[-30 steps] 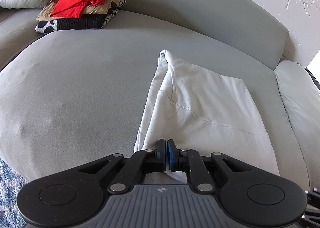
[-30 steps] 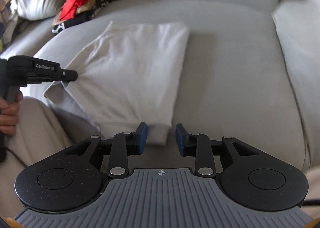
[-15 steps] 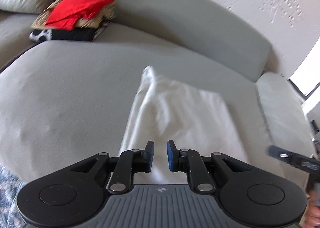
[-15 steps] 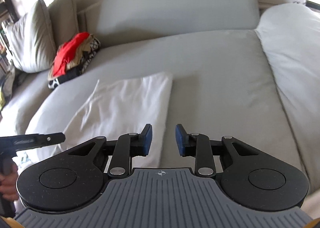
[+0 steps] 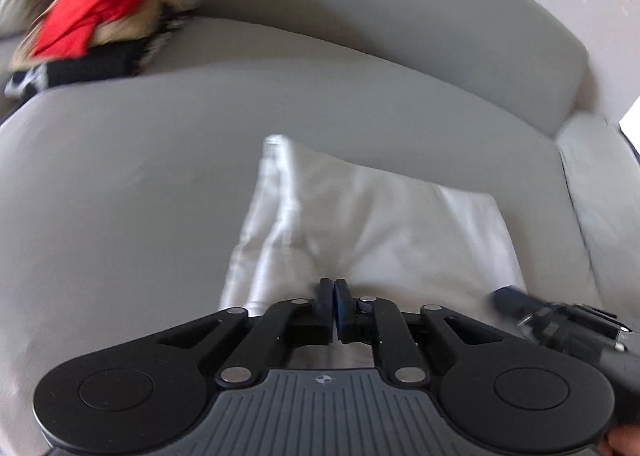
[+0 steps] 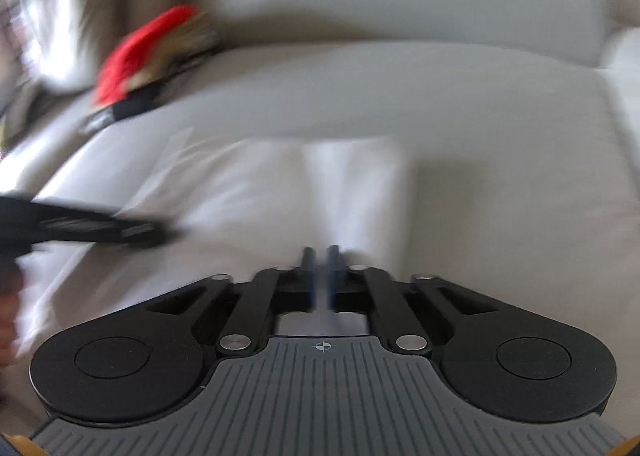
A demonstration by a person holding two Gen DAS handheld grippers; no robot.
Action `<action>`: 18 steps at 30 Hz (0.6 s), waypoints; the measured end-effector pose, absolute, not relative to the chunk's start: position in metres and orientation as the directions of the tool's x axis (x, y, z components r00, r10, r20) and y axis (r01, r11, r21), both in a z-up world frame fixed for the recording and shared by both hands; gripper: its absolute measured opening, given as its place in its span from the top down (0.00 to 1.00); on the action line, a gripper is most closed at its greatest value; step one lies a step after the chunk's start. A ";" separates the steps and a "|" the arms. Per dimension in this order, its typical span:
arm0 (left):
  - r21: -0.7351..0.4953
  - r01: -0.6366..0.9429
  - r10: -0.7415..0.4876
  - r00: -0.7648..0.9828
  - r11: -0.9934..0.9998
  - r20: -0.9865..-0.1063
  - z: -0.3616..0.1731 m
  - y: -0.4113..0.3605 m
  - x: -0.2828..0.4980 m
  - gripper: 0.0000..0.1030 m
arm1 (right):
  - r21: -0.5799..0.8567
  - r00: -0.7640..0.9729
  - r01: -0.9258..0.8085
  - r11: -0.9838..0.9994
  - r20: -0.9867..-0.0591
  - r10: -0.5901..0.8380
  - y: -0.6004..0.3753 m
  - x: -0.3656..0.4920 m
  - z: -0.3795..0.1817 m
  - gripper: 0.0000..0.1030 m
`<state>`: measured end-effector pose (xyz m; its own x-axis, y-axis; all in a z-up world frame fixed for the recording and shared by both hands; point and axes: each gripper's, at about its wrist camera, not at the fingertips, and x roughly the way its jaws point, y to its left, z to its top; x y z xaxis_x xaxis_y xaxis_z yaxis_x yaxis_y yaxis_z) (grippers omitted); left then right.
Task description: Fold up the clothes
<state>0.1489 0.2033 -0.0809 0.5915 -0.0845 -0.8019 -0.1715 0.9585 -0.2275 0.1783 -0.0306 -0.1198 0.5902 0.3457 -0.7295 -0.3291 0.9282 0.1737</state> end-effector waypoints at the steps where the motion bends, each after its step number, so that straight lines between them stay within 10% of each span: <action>1: -0.223 -0.199 -0.064 0.594 0.954 -0.802 -0.079 0.208 0.146 0.91 | 0.180 0.612 -0.266 0.947 -0.727 0.311 -0.042 0.183 -0.119 0.87; 4: -0.148 -0.221 0.036 0.658 0.964 -0.752 -0.051 0.207 0.138 0.89 | 0.256 0.650 -0.138 0.957 -0.705 0.282 -0.072 0.198 -0.116 0.87; 14: -0.284 -0.060 -0.184 0.631 0.957 -0.754 -0.079 0.189 0.208 0.86 | 0.507 0.450 -0.370 0.778 -0.635 0.628 -0.022 0.244 -0.144 0.85; 18: -0.181 -0.151 -0.040 0.649 0.972 -0.760 -0.100 0.202 0.223 0.90 | 0.439 0.546 -0.277 0.855 -0.660 0.516 -0.029 0.264 -0.164 1.00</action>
